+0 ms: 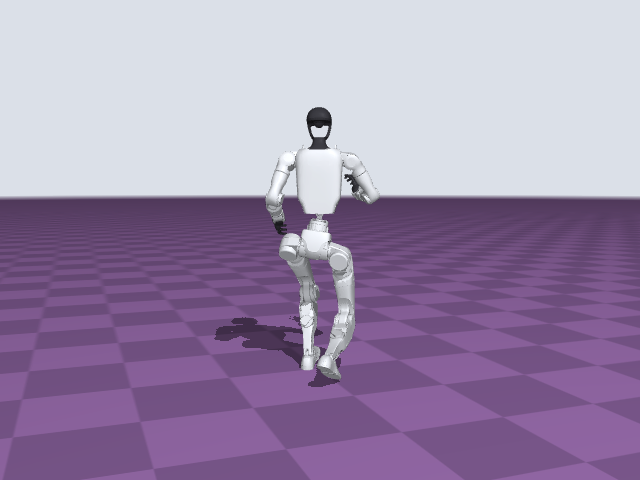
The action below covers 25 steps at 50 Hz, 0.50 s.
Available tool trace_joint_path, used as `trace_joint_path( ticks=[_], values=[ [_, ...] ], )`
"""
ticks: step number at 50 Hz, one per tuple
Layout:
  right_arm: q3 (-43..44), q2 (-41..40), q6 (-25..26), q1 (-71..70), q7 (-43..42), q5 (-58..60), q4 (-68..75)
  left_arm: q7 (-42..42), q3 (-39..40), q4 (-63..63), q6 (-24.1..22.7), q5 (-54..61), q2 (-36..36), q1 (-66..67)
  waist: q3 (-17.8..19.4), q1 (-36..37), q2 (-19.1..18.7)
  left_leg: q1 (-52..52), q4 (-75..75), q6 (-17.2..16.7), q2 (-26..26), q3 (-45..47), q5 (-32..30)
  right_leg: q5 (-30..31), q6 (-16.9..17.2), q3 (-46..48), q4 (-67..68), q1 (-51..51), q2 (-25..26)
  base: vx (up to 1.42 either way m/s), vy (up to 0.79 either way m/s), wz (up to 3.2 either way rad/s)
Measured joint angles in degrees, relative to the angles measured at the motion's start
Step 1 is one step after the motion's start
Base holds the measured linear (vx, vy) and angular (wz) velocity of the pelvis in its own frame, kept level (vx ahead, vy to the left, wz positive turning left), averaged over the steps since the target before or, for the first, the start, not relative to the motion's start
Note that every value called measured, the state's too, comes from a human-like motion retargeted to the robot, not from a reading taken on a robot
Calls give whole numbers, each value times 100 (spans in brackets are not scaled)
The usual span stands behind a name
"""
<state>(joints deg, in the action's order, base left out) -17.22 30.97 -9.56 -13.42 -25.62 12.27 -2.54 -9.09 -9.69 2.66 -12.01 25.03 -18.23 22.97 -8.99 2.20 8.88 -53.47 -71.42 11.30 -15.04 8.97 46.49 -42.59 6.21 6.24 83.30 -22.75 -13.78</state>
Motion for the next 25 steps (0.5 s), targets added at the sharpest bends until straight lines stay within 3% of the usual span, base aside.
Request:
trace_joint_path(
  ticks=[3, 5, 8, 10, 13, 18, 21, 25],
  values=[
    [-163, -342, 56, 535, 276, 174, 777, -443, -48, -52, -80, -365, 205, -803, 174, -323, 235, 377, -376, 344, -416, 117, 192, 875, 86, -153, 1408, -193, -660, -7, 4, 30],
    [-283, -572, 74, 870, 483, 283, 1404, -740, -116, -61, -123, -625, 280, -1569, 200, -638, 359, 689, -346, 370, -587, 99, 347, 1061, -80, -287, 2205, -714, -1062, -8, -1, 36],
    [-468, -656, 3, 1309, 726, 303, 2165, -1046, -176, 13, -153, -800, 290, -2732, 117, -1170, 353, 1459, 302, 370, -802, -4, 351, 583, -379, -557, 2578, -1793, -1420, -3, 5, 14],
    [-526, -555, -71, 1630, 823, 196, 2412, -1159, -167, 62, -186, -842, 247, -3341, 54, -1433, 214, 2059, 755, 370, -838, -93, 351, 193, -466, -631, 2284, -2420, -1376, 5, 6, -36],
    [-418, -322, -101, 2125, 868, -31, 2509, -1191, -172, 108, -308, -885, 122, -3951, -23, -1595, -140, 2799, 1160, 25, -488, -220, 324, -276, -488, -389, 1086, -3024, -882, 7, -4, -72],
    [-93, -170, -76, 2699, 733, -229, 2584, -1071, -266, 194, -496, -893, 30, -4148, -163, -1260, -871, 3249, 603, -517, 633, -257, 235, -455, -480, 35, -828, -3254, 619, 2, -8, -103],
    [-23, -250, -14, 2685, 573, -301, 2635, -856, -316, 338, -441, -668, 151, -3732, 52, -917, -1268, 3558, -626, -760, 1415, -393, 94, -496, -836, 338, -686, -2747, 1361, 2, -6, -95],
    [-32, -435, 81, 2076, 385, -252, 2611, -540, -342, 847, -148, -454, 392, -2823, 368, -347, -1576, 3100, -2815, -831, 2472, -481, -810, -741, -1487, 594, -278, -2253, 2046, -7, -5, -69]
  ],
)
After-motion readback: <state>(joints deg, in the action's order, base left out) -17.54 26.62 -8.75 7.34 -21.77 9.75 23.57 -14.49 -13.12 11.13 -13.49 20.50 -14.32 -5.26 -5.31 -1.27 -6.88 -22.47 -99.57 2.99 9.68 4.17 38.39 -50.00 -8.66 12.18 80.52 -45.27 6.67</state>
